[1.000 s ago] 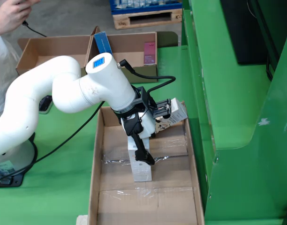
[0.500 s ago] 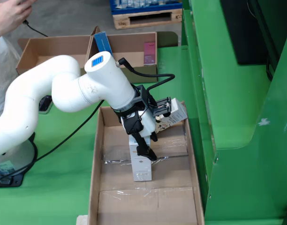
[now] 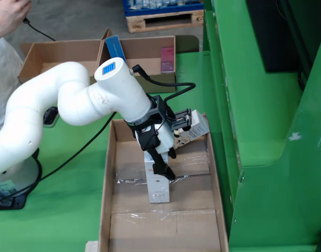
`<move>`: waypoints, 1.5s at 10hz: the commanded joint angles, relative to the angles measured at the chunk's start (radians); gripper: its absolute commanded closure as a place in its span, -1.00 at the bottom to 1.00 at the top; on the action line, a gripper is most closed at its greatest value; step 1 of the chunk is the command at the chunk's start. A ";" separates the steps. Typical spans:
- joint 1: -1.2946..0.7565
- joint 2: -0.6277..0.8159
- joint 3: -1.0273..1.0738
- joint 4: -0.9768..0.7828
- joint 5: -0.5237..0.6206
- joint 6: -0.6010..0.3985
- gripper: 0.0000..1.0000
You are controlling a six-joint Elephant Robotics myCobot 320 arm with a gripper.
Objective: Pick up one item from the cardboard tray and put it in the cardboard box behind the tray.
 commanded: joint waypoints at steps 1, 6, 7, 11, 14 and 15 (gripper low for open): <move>0.004 0.036 0.020 0.006 0.002 -0.005 1.00; 0.029 0.184 0.020 -0.206 0.050 0.001 1.00; 0.036 0.238 0.020 -0.261 0.068 -0.001 1.00; 0.051 0.330 0.155 -0.409 0.054 0.018 1.00; 0.068 0.495 0.020 -0.317 0.047 0.021 1.00; 0.075 0.510 0.020 -0.268 0.040 0.018 1.00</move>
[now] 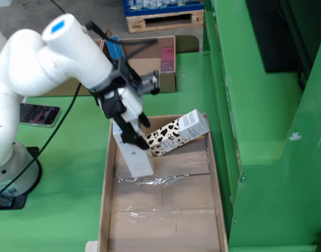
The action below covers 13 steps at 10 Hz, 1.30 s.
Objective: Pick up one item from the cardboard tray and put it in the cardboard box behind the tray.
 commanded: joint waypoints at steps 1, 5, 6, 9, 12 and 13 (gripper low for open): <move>0.026 0.146 0.014 0.079 -0.022 0.013 1.00; 0.073 0.191 0.014 0.242 -0.078 -0.009 1.00; 0.105 0.201 0.014 0.304 -0.097 -0.037 1.00; 0.129 0.198 0.014 0.295 -0.086 -0.057 1.00; 0.281 0.202 0.014 0.228 -0.097 -0.112 1.00; 0.335 0.210 0.014 0.174 -0.097 -0.136 1.00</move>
